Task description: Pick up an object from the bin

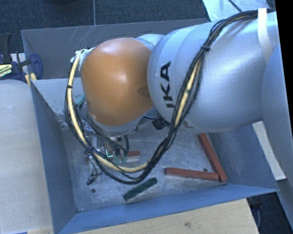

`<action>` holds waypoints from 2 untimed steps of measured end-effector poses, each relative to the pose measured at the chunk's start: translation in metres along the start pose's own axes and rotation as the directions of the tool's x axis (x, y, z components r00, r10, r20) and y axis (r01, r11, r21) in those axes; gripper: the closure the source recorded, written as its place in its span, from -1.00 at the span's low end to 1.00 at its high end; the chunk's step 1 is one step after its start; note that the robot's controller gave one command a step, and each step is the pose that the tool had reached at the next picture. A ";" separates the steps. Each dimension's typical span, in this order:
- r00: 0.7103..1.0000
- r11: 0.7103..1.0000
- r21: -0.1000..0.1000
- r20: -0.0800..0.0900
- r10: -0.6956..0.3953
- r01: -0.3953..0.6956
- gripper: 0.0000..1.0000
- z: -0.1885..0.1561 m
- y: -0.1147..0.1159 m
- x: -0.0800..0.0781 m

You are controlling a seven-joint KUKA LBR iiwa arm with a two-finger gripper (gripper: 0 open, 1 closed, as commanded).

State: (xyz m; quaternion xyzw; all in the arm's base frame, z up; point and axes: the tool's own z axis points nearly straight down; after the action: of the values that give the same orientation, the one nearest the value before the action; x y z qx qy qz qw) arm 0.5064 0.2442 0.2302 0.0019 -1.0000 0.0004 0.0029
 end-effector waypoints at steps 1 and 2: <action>0.999 0.999 0.004 0.003 0.041 -0.041 -1.00 0.071 -0.096 -0.030; 1.000 1.000 -0.003 0.007 0.006 -0.006 -1.00 0.164 -0.051 -0.076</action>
Offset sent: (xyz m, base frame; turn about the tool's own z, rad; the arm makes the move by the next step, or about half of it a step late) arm 0.0289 -0.0900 -0.0674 0.0331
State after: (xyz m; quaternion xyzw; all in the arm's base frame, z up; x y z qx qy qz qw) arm 0.5818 0.1934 0.0661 -0.0009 -1.0000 -0.0009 -0.0008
